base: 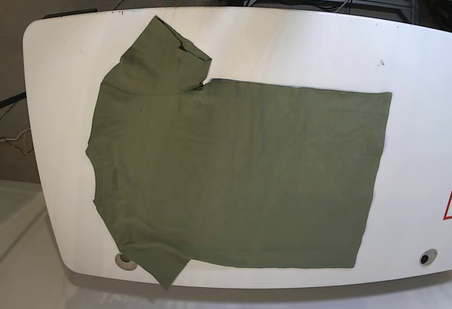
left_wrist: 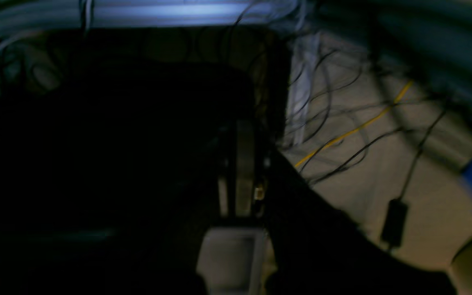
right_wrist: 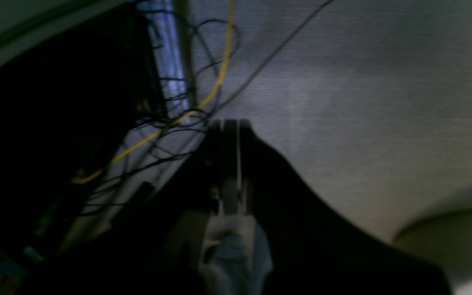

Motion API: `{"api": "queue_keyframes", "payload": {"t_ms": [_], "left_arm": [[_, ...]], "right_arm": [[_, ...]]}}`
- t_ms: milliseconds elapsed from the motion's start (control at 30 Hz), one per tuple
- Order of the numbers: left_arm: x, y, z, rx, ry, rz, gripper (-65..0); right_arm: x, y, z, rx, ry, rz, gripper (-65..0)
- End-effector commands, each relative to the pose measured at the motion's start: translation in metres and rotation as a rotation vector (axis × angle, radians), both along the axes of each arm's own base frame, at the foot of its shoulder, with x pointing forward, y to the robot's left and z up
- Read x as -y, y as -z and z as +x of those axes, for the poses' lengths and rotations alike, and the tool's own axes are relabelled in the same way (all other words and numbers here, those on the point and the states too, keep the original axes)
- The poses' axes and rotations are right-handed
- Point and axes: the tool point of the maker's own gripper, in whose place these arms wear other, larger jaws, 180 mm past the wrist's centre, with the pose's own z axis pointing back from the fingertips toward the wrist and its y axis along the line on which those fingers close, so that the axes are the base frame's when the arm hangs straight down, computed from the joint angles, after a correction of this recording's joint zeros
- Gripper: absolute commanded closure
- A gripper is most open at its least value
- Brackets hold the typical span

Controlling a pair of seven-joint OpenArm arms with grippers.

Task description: Fold the T-shirt properly

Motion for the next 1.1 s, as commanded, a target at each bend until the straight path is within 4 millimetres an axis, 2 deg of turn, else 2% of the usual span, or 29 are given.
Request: {"api": "queue_keyframes", "payload": {"t_ms": [0,300,367,500,700,767,900,1067], "left_arm": [[-0.006,-0.001,-0.012,-0.011,0.005,0.008,0.0],[-0.012,-0.004,-0.016,0.013,0.015,0.019,0.0],[-0.008,-0.006,-0.007,0.057,0.014,0.015,0.0],[-0.009,-0.010,-0.003,0.090,0.016,0.015,0.0],[-0.016,-0.018,0.000,0.133,0.022,0.018,0.0],[-0.019,-0.030,0.019,0.197,0.025,0.012,0.0],[-0.022,-0.031,0.019,0.199,0.020,0.016,0.0],[-0.021,-0.023,0.015,0.152,0.016,0.022,0.0]], "right_arm": [[0.000,-0.001,-0.005,-0.003,0.002,0.000,0.0],[-0.006,0.000,-0.003,0.010,0.001,0.011,0.0],[-0.008,0.000,-0.002,0.017,0.002,0.018,0.0],[-0.010,-0.002,-0.009,0.024,0.000,0.025,0.0],[0.007,-0.009,-0.025,0.051,-0.019,0.012,0.0],[0.034,-0.023,-0.025,0.121,-0.052,-0.008,0.0],[0.034,-0.024,-0.027,0.116,-0.051,-0.004,0.0],[0.021,-0.013,-0.026,0.060,-0.048,0.008,0.0]]}}
